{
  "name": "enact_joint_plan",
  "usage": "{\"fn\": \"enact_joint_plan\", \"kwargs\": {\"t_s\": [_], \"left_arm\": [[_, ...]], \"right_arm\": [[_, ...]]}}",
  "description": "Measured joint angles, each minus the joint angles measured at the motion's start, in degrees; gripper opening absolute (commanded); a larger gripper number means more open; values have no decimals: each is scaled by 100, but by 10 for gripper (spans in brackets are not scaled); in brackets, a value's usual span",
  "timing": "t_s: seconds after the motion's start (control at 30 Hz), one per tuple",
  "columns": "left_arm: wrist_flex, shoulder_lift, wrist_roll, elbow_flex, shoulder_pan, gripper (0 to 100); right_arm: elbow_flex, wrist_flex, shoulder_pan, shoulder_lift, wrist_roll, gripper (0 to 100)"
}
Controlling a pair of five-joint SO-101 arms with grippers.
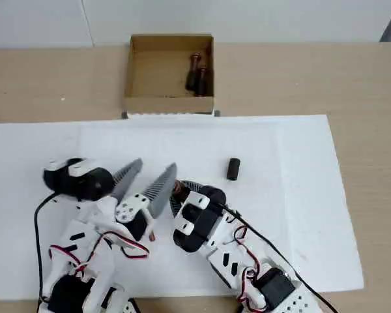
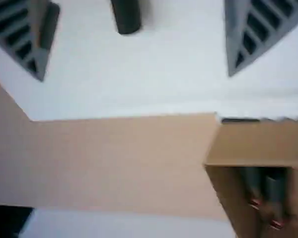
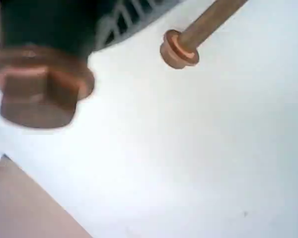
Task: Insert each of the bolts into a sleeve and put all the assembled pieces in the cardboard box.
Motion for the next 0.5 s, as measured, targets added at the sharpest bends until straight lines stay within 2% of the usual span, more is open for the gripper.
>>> {"fn": "enact_joint_plan", "kwargs": {"t_s": [0.07, 0.1, 0.37, 0.5], "left_arm": [[0, 0, -246, -18, -264, 11], [0, 0, -396, -18, -387, 3], [0, -35, -1363, 62, -1134, 6], [132, -18, -1978, 404, -1389, 6]], "right_arm": [[0, 0, 9, 0, 0, 3], [0, 0, 62, 0, 0, 3], [0, 62, 1134, 0, 0, 3], [0, 589, 1899, 0, -273, 3]]}}
